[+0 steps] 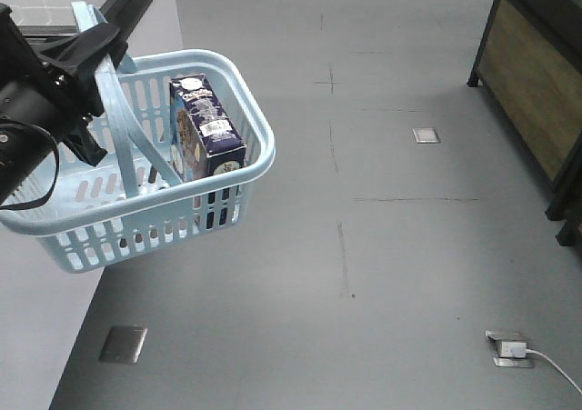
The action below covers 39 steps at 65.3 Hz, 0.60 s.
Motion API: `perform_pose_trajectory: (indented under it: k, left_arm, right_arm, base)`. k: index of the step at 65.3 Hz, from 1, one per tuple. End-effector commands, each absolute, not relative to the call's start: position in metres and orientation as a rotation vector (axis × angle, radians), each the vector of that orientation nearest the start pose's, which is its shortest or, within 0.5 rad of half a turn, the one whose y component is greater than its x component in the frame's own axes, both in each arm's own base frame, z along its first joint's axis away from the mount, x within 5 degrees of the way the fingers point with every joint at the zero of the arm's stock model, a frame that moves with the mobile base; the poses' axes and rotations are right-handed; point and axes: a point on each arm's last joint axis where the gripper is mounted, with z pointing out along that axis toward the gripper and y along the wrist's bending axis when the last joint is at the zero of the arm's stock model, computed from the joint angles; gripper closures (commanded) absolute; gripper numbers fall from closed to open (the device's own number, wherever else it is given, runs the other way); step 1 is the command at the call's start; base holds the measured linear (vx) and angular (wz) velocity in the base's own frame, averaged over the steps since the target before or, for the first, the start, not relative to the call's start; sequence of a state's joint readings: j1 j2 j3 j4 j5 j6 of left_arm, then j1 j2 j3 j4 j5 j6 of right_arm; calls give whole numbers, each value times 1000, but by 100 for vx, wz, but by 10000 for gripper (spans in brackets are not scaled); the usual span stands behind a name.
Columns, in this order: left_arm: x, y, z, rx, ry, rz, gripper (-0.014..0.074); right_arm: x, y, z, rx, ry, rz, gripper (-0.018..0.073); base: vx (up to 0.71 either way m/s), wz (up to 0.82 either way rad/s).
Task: Left arm holds basket, right arm returns cookies
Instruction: 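Swing the held basket in front of the robot with the left arm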
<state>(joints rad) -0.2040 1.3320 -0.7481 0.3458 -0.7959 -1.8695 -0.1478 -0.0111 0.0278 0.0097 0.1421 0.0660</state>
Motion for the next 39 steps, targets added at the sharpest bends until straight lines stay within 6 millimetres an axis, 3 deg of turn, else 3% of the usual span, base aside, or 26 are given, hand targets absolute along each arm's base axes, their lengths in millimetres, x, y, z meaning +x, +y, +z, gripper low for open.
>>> perform_pose_trajectory:
  k: [1, 21, 39]
  left_arm:
    - [264, -88, 360, -644, 1164, -1819, 601]
    - [253, -112, 358, -563, 1264, -1942, 599]
    - [251, -116, 358, -550, 1282, -1973, 599]
  right_arm:
    - [56, -8, 193, 161, 1563, -72, 565]
    - [56, -8, 193, 161, 1563, -72, 565]
    - [56, -8, 193, 161, 1563, -72, 565]
  base:
    - [0, 0]
    - [0, 0]
    - [0, 0]
